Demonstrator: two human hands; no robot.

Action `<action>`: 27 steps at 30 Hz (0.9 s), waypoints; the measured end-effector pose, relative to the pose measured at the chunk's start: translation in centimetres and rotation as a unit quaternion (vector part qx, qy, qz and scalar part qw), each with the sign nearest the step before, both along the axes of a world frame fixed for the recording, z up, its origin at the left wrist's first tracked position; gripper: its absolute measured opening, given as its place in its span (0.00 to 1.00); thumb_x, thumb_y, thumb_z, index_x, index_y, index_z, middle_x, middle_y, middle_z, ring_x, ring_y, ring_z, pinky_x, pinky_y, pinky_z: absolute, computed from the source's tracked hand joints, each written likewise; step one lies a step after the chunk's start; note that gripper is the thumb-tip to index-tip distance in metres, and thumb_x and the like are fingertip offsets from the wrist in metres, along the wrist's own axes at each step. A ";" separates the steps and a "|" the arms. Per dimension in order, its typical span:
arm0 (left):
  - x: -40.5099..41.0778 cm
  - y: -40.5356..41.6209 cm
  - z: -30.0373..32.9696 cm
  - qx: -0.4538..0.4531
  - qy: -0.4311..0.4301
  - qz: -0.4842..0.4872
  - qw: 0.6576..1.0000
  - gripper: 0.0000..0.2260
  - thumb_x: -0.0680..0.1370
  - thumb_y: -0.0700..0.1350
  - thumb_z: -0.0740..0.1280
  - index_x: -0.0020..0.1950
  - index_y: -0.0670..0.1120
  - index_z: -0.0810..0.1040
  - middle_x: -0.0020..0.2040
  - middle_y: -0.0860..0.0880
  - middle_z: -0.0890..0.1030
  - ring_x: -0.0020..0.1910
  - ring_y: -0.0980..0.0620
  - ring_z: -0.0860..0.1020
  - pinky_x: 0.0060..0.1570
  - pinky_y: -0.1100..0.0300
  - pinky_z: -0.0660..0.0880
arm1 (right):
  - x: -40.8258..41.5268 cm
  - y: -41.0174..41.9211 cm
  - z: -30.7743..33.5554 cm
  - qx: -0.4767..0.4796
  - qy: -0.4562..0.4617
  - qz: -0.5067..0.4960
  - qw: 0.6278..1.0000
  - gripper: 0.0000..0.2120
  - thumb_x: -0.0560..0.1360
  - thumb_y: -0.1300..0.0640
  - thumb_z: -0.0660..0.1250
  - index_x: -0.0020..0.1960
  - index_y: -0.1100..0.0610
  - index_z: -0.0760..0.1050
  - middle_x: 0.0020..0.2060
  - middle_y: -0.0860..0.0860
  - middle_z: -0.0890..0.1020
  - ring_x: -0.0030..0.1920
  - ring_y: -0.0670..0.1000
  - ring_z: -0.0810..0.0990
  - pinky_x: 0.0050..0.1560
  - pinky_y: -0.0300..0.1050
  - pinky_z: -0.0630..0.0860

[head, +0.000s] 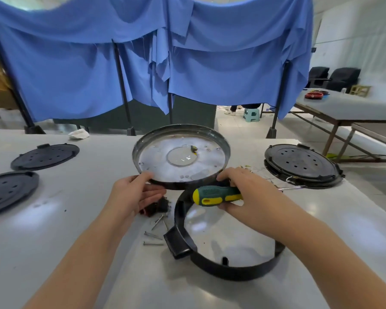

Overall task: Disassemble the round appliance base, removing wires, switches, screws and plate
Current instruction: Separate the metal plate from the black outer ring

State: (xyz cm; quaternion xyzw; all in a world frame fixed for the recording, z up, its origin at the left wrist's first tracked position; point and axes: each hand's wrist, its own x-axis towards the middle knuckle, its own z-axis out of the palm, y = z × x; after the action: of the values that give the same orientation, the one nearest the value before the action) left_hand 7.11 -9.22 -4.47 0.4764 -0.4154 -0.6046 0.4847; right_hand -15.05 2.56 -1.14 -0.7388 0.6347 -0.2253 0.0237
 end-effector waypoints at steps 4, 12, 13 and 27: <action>-0.2 -2.7 -0.4 0.031 0.013 0.022 0.999 0.09 0.78 0.41 0.66 0.50 0.34 0.74 0.34 0.38 0.84 0.35 0.45 0.85 0.27 0.63 0.79 | -0.8 -0.6 -0.5 0.065 -0.013 -0.001 0.998 0.08 0.71 0.48 0.70 0.45 0.41 0.71 0.41 0.40 0.75 0.44 0.43 0.74 0.41 0.37 0.70; -0.6 -6.4 -1.3 0.099 -0.053 -0.008 0.994 0.05 0.78 0.39 0.64 0.49 0.37 0.72 0.34 0.36 0.84 0.30 0.47 0.84 0.23 0.62 0.78 | -1.2 -0.8 -0.8 0.098 -0.014 -0.003 0.995 0.10 0.72 0.48 0.69 0.36 0.42 0.69 0.37 0.41 0.76 0.40 0.42 0.75 0.39 0.37 0.71; -0.5 -6.5 -1.4 0.105 -0.063 -0.018 0.992 0.04 0.78 0.38 0.64 0.49 0.37 0.72 0.36 0.36 0.84 0.30 0.47 0.84 0.22 0.62 0.77 | -1.2 -0.7 -0.7 0.101 -0.015 -0.005 0.995 0.09 0.72 0.48 0.69 0.37 0.42 0.70 0.38 0.41 0.76 0.40 0.42 0.75 0.40 0.38 0.72; 0.2 -6.6 -2.3 -0.071 -0.397 0.024 0.915 0.14 0.74 0.51 0.70 0.46 0.44 0.69 0.32 0.48 0.71 0.27 0.49 0.70 0.30 0.61 0.68 | -1.1 -0.3 0.0 0.128 -0.011 0.012 0.992 0.08 0.71 0.48 0.69 0.38 0.50 0.74 0.35 0.47 0.78 0.38 0.47 0.77 0.41 0.45 0.75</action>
State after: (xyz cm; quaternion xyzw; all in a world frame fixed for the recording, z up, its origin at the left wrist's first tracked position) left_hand 7.34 -15.85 -6.77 0.6513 -0.6038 -0.3232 0.3267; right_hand -16.12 2.30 -1.19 -0.7344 0.6494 -0.1500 0.1283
